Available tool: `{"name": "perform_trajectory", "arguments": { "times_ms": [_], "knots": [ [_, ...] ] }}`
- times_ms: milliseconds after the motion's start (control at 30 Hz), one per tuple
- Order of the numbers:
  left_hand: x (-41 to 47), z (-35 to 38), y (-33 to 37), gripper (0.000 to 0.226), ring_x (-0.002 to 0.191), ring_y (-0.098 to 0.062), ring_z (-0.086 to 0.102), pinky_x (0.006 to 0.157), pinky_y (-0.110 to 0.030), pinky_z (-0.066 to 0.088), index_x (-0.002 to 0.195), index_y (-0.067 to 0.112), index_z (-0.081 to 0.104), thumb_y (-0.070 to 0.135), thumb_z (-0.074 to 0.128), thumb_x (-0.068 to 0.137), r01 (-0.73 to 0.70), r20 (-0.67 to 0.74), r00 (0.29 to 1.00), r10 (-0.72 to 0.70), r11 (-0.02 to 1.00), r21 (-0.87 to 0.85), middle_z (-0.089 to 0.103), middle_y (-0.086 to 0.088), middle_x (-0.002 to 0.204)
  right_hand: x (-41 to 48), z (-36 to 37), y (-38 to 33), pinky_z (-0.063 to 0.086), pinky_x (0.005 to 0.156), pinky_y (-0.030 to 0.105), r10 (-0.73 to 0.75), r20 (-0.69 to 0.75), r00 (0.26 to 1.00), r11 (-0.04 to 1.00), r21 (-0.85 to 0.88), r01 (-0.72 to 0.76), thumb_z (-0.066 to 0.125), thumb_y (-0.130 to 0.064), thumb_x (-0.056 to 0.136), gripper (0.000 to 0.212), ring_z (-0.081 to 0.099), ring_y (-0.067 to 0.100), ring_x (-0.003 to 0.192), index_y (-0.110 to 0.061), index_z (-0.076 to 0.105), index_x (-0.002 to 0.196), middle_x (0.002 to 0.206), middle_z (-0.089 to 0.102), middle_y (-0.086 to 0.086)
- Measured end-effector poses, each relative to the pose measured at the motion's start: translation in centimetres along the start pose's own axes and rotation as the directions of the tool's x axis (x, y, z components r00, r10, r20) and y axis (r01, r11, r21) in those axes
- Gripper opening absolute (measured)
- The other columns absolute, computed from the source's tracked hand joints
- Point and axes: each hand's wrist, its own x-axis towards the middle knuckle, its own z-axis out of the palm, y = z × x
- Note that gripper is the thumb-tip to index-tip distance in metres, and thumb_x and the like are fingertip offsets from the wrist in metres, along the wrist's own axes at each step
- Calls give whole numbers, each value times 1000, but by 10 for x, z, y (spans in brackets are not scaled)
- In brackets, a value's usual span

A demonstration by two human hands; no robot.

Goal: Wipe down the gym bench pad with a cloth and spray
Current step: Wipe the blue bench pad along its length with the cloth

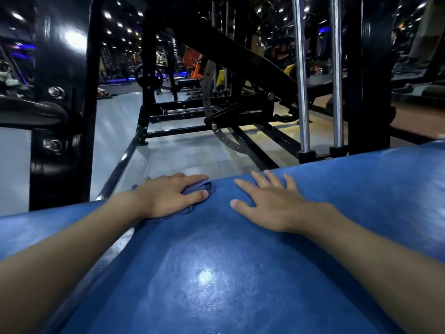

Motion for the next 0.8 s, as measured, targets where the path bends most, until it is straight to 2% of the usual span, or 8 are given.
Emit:
{"name": "perform_trajectory", "arguments": {
  "times_ms": [133,233,333,467,600,733,800],
  "knots": [
    [19,3,21,77,133,-19,45,110,-47,31,143,58,27,86,19,72,-27,-24,999,27,999,-18,47,14,142,5,4,-4,-7,118,55,38,-8,999,999,-37,-38,16,-75,88,78,-11,18,151,-37,-2,154,165,-5,-4],
    [27,4,32,69,129,-18,48,108,-45,35,138,60,31,83,22,74,-71,-36,997,69,996,-49,51,13,137,1,1,-5,-6,119,52,40,-11,999,999,-30,-40,18,-75,88,85,-9,15,151,-28,-3,156,165,-3,-5],
    [24,4,28,68,129,-18,48,109,-44,34,138,62,29,84,22,74,-71,-30,997,69,996,-62,52,12,136,-1,0,-7,-5,119,51,53,-14,998,998,-38,-54,19,-74,89,85,-7,14,151,-27,-2,156,165,-2,-6],
    [10,3,10,75,137,-17,42,113,-40,29,143,62,23,90,22,73,-18,-12,1000,18,998,-54,46,13,144,1,1,-6,-5,119,51,61,-18,998,998,-32,-62,19,-76,87,85,-6,13,151,-31,1,156,165,-1,-7],
    [-21,-6,-22,71,140,-16,38,113,-37,27,143,63,23,90,25,78,65,20,998,-65,997,-33,42,15,150,2,2,-4,-4,119,52,34,-26,999,999,-13,-34,19,-76,86,82,-6,15,151,-34,5,155,165,1,-6],
    [-51,-11,-63,82,139,-15,40,114,-36,26,137,69,27,99,19,61,188,3,982,-188,979,-78,45,15,149,2,2,-2,-4,118,53,20,-27,999,1000,-18,-20,17,-77,86,81,-5,16,151,-36,7,155,165,1,-3],
    [-52,-12,-65,80,138,-16,41,114,-35,26,138,65,31,96,23,65,204,-17,978,-206,976,-82,46,14,148,2,2,-3,-4,118,53,21,-31,999,999,-24,-21,16,-76,86,79,-5,16,151,-37,7,155,165,1,-3]
  ]
}}
